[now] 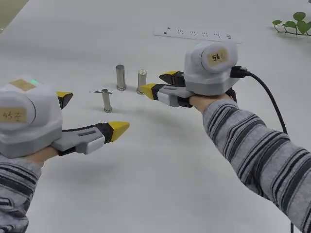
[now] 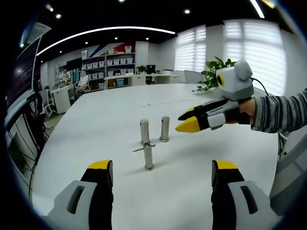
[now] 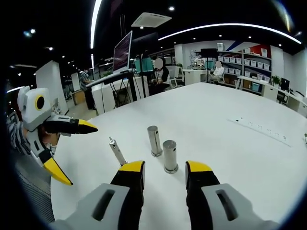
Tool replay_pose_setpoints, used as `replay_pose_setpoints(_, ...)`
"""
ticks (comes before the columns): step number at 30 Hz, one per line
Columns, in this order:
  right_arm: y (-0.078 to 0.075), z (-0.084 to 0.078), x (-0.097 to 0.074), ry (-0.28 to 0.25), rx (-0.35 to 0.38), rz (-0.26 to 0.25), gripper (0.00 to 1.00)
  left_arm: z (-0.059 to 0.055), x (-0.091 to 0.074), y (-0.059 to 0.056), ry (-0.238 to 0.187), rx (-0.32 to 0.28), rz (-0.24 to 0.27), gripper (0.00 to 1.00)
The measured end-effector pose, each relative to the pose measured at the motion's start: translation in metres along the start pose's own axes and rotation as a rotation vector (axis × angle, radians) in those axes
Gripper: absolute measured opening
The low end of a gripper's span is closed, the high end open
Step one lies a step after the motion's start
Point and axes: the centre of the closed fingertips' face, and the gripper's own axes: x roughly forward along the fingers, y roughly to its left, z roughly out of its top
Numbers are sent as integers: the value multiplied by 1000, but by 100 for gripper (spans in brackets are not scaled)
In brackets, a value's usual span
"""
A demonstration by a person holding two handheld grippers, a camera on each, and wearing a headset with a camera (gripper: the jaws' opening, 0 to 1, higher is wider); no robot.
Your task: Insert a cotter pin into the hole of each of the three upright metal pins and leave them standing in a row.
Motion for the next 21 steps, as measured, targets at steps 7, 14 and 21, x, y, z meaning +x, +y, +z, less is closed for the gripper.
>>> replay_pose_setpoints(7, -3, -6, 24, 0, 30, -9, 26, -1, 4, 1, -18, -5, -5, 91)
replay_pose_setpoints(14, -5, -10, 38, -13, 32, -12, 19, -5, 11, 2, -6, -6, -19, 98)
replay_pose_setpoints(21, -5, -14, 45, -13, 31, -17, 14, -5, 10, 4, -5, -21, -19, 99)
